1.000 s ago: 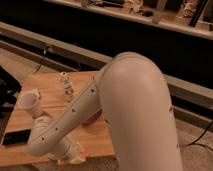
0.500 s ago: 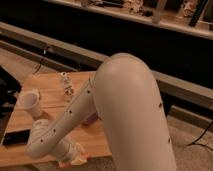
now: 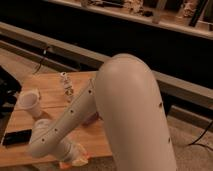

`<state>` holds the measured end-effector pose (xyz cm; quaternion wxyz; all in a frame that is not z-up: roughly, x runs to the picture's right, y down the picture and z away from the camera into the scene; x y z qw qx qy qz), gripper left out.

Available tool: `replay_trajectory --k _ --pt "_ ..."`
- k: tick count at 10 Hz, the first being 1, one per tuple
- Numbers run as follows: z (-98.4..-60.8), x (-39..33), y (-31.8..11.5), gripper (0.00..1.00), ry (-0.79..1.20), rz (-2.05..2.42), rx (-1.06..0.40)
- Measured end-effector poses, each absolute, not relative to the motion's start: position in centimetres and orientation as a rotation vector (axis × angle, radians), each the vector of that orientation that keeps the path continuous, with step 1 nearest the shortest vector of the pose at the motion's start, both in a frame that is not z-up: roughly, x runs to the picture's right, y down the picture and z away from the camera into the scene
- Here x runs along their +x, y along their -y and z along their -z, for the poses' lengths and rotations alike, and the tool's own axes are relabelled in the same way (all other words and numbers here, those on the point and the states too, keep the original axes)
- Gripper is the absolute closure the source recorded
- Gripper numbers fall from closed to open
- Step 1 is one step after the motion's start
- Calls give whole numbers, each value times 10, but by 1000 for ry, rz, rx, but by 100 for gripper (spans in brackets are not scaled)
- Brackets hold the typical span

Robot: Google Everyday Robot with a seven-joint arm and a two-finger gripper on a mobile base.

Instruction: Drag the pepper across the table

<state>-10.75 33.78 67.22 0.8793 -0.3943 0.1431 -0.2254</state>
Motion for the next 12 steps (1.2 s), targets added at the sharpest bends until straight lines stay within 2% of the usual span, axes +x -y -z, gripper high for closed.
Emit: replay_trajectory --k 4,5,12 --pt "-673 -106 -338 26 -301 470 -823" --pt "-673 -106 -339 21 -302 470 -824" --pt "-672 -103 -341 20 -307 475 -831"
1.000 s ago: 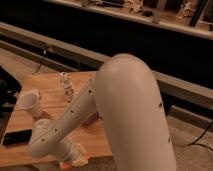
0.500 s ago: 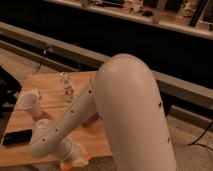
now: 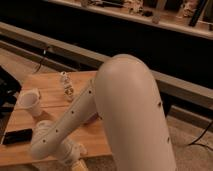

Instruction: Drag the pepper across the table

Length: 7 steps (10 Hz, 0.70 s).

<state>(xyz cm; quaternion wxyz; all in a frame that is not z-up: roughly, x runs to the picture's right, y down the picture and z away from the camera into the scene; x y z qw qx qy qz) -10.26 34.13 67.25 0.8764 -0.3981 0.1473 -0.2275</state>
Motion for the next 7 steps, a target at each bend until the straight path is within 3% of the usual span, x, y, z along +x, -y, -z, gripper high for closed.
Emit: replay_trajectory --k 7 --pt "-674 -105 -340 20 -304 470 -827"
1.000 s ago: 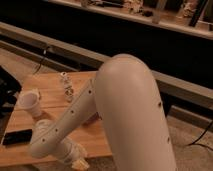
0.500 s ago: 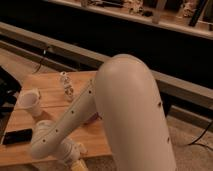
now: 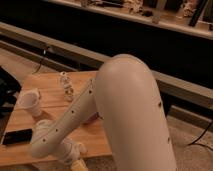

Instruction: Drag the pepper across the table

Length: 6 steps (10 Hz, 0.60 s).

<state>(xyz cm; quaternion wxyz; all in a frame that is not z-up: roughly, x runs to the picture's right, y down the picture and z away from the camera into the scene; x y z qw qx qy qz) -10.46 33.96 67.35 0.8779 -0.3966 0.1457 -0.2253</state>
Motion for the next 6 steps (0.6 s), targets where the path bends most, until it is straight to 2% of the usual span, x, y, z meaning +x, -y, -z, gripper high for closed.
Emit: replay_trajectory --k 3,6 --pt "-673 -105 -337 20 -305 463 -821" --pt "-656 -98 -300 20 -364 382 -714"
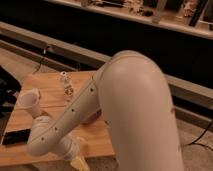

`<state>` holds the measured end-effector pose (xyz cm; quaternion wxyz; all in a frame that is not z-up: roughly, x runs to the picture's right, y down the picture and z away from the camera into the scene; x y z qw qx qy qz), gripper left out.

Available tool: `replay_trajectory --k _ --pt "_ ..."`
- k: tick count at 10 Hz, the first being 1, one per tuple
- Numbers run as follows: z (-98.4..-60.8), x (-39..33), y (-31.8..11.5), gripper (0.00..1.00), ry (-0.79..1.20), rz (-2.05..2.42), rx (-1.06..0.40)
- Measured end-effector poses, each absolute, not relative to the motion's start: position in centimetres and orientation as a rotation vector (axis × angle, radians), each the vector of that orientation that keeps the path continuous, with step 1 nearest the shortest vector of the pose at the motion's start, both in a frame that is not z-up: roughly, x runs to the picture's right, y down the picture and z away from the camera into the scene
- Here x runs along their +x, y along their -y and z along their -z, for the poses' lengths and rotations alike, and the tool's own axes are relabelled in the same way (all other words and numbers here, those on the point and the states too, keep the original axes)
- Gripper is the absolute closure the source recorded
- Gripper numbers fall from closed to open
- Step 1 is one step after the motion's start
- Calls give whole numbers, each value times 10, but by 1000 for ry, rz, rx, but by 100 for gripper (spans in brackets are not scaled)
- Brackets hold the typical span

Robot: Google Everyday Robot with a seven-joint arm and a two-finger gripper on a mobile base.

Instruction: Drag the pepper across the table

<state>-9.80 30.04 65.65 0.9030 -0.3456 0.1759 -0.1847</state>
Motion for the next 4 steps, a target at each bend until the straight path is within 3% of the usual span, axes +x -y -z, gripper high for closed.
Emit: replay_trajectory --k 4 --pt "-636 -89 -282 20 -424 315 -645"
